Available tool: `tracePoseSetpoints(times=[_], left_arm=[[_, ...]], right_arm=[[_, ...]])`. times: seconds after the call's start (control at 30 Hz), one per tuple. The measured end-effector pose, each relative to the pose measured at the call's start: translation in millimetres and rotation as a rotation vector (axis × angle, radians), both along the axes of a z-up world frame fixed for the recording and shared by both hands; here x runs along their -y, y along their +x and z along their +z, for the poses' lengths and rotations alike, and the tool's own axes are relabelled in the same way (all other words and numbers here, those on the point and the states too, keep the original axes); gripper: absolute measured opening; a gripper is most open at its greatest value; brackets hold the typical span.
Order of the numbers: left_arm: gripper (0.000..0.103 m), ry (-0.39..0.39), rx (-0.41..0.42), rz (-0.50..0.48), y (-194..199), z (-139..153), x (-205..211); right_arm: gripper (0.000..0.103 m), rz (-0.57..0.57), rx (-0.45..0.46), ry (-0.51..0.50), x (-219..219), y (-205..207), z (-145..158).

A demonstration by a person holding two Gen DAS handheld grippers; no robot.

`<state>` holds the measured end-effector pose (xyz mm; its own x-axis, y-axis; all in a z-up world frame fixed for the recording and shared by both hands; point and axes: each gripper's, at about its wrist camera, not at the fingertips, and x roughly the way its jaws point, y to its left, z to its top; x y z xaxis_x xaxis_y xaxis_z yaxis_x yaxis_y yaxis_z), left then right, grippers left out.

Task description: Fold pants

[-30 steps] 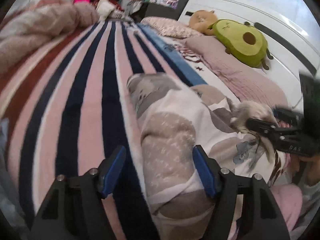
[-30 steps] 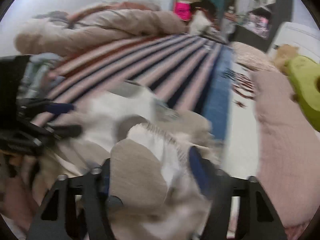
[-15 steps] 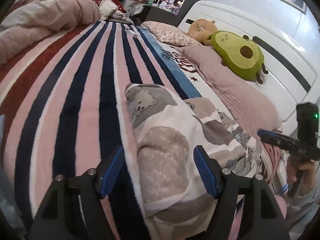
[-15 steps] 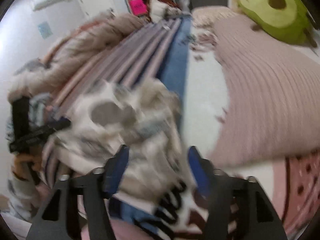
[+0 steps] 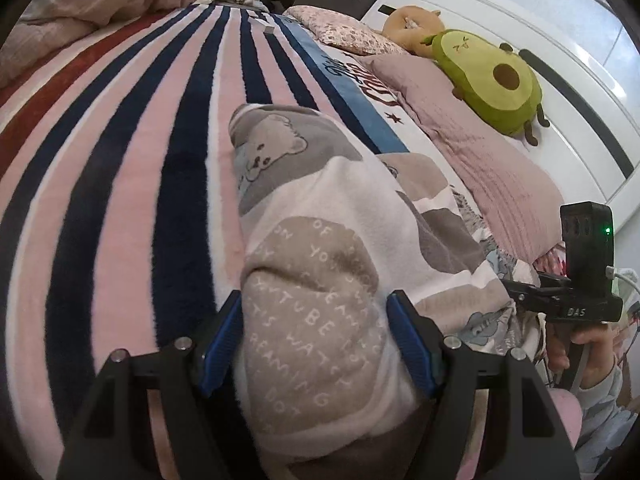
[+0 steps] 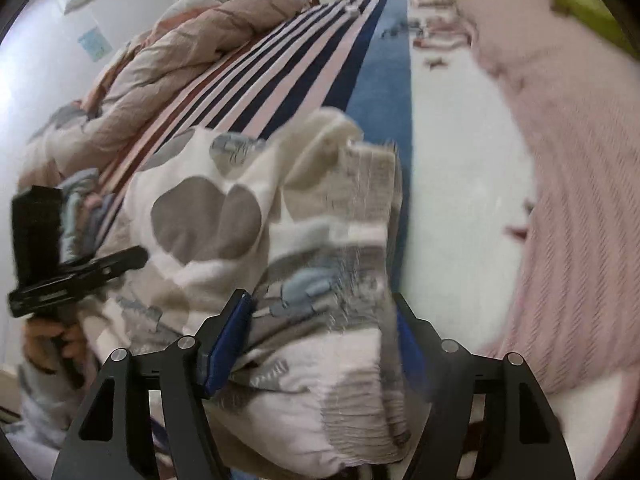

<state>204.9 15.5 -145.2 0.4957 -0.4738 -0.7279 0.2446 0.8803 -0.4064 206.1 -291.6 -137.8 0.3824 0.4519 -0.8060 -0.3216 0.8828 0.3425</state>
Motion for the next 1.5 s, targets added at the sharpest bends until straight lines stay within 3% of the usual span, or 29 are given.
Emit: tracePoseSetpoints(times=[0.07, 0.1, 0.17, 0.27, 0.37, 0.5, 0.7, 0.9, 1.03, 1.17, 1.23, 1.33, 1.5], left_arm=[[0.053, -0.010, -0.006, -0.011, 0, 0, 3], [0.051, -0.008, -0.007, -0.011, 0, 0, 6], [0.032, 0.005, 0.002, -0.010, -1, 2, 9], [0.018, -0.010, 0.053, -0.013, -7, 19, 8], [0.015, -0.041, 0.111, -0.001, -15, 46, -4], [0.015, -0.012, 0.237, 0.061, -35, 96, -42], [0.015, 0.025, 0.386, 0.236, -78, 174, -159], [0.015, 0.120, 0.452, 0.414, -136, 212, -277], [0.015, 0.181, 0.445, 0.552, -173, 204, -346], [0.015, 0.173, 0.341, 0.644, -176, 160, -394], [0.016, 0.149, 0.281, 0.660, -172, 129, -408], [0.021, 0.126, 0.255, 0.676, -168, 102, -414], [0.025, 0.122, 0.262, 0.681, -166, 100, -405]], right_arm=[[0.057, 0.023, -0.013, 0.039, 2, 0, -5], [0.054, 0.040, -0.023, 0.057, 1, 0, -7], [0.036, 0.073, -0.038, 0.082, -3, 2, -9], [0.025, 0.095, -0.003, 0.060, -11, 0, -2], [0.022, 0.112, 0.054, 0.066, -20, -1, 21], [0.021, 0.194, 0.154, 0.076, -58, -7, 70], [0.021, 0.347, 0.305, 0.129, -170, -7, 146], [0.021, 0.529, 0.365, 0.182, -308, -10, 172], [0.021, 0.665, 0.354, 0.214, -399, -22, 164], [0.021, 0.750, 0.295, 0.204, -465, -28, 129], [0.022, 0.755, 0.256, 0.177, -484, -25, 108], [0.024, 0.736, 0.211, 0.136, -495, -19, 77], [0.026, 0.732, 0.162, 0.172, -482, -11, 68]])
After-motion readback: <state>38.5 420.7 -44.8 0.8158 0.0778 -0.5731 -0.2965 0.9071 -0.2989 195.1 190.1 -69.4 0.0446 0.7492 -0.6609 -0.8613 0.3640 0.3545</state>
